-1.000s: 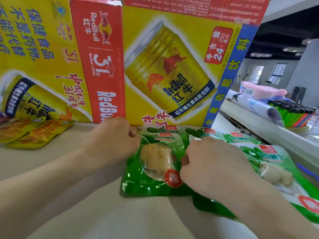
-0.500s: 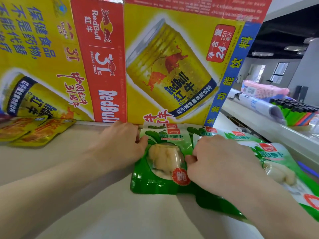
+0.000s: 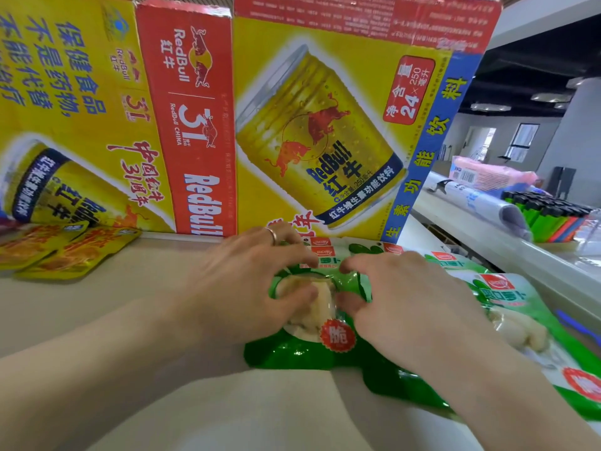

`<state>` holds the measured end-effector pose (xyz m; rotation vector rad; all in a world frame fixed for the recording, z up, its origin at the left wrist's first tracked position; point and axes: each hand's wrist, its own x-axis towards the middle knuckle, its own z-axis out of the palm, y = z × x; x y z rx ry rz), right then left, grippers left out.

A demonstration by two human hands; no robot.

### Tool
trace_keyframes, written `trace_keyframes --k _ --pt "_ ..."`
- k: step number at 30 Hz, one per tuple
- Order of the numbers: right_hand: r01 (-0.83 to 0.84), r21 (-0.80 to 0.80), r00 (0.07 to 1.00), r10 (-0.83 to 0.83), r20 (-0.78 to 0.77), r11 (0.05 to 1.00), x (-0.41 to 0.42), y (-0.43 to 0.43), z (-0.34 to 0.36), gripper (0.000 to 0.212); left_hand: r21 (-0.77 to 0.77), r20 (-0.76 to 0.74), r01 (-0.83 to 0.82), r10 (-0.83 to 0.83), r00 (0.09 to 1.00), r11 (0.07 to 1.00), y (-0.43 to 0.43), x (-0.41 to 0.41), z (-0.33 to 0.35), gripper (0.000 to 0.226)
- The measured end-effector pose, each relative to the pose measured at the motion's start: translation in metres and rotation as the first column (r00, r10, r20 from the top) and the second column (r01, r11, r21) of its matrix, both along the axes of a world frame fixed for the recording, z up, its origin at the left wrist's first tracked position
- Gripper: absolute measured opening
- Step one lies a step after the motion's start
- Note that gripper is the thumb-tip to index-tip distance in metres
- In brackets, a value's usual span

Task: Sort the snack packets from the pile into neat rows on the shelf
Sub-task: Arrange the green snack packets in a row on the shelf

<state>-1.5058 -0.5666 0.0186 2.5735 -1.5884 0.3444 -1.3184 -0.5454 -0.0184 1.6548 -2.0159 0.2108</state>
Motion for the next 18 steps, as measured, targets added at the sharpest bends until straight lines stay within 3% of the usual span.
trace_keyframes --k 3,9,13,18 --pt "0.007 0.038 0.998 -0.005 -0.063 0.999 0.000 -0.001 -0.002 0.033 0.085 0.087 0.034 -0.042 0.995 0.996 0.001 -0.003 -0.003 0.063" --pt "0.012 -0.036 1.000 -0.012 0.024 0.999 -0.003 -0.008 -0.008 0.041 0.124 0.136 0.003 -0.020 0.990 0.992 0.002 -0.002 0.000 0.070" --pt "0.012 0.107 1.000 -0.015 0.018 0.994 -0.005 -0.007 -0.010 0.046 0.157 0.147 0.003 -0.026 0.989 0.988 0.004 -0.007 0.004 0.062" --pt "0.030 0.167 1.000 -0.028 -0.012 0.986 -0.003 -0.008 -0.012 0.032 0.187 0.160 0.009 -0.040 0.986 0.982 0.005 -0.005 0.007 0.061"
